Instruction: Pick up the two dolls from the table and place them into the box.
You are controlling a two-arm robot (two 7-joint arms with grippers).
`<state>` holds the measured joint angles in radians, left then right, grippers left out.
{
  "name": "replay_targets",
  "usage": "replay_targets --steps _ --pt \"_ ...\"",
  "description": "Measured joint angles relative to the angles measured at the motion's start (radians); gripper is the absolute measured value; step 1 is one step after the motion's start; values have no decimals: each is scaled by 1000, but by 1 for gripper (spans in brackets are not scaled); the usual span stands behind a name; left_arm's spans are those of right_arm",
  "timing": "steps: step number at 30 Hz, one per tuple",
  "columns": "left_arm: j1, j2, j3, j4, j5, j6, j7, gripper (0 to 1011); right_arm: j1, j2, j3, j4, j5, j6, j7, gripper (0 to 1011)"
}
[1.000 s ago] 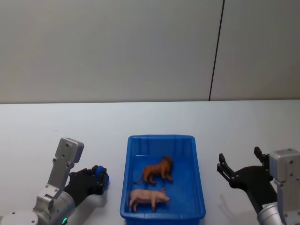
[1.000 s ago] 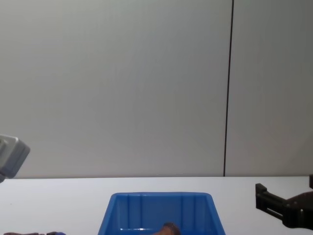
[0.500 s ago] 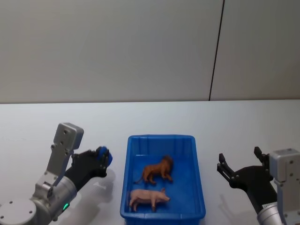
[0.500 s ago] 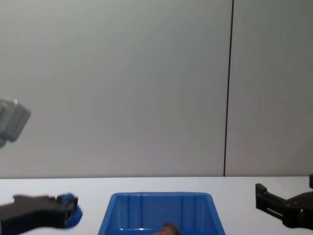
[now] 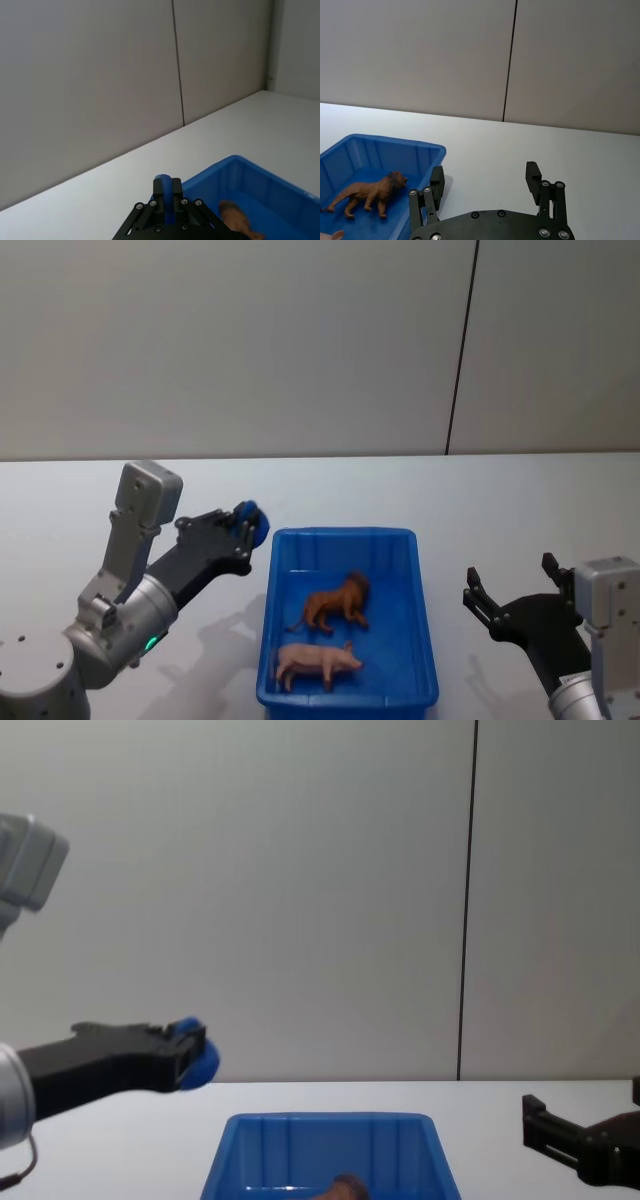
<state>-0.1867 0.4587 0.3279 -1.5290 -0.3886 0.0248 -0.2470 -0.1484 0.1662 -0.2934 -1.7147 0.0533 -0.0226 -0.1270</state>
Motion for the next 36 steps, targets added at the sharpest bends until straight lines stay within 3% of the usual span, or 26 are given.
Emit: replay_targets --steps 11,21,30,36 --pt "-36 -18 3 7 -28 -33 -143 114 0 0 0 0 0 0 0 1001" --pt "-70 -39 17 30 -51 -22 -288 405 0 0 0 0 0 0 0 1001" --pt "-84 -50 26 41 -60 -9 -351 714 0 0 0 0 0 0 0 1001" --pt "-89 -53 29 44 -63 -5 -371 860 0 0 0 0 0 0 0 1001"
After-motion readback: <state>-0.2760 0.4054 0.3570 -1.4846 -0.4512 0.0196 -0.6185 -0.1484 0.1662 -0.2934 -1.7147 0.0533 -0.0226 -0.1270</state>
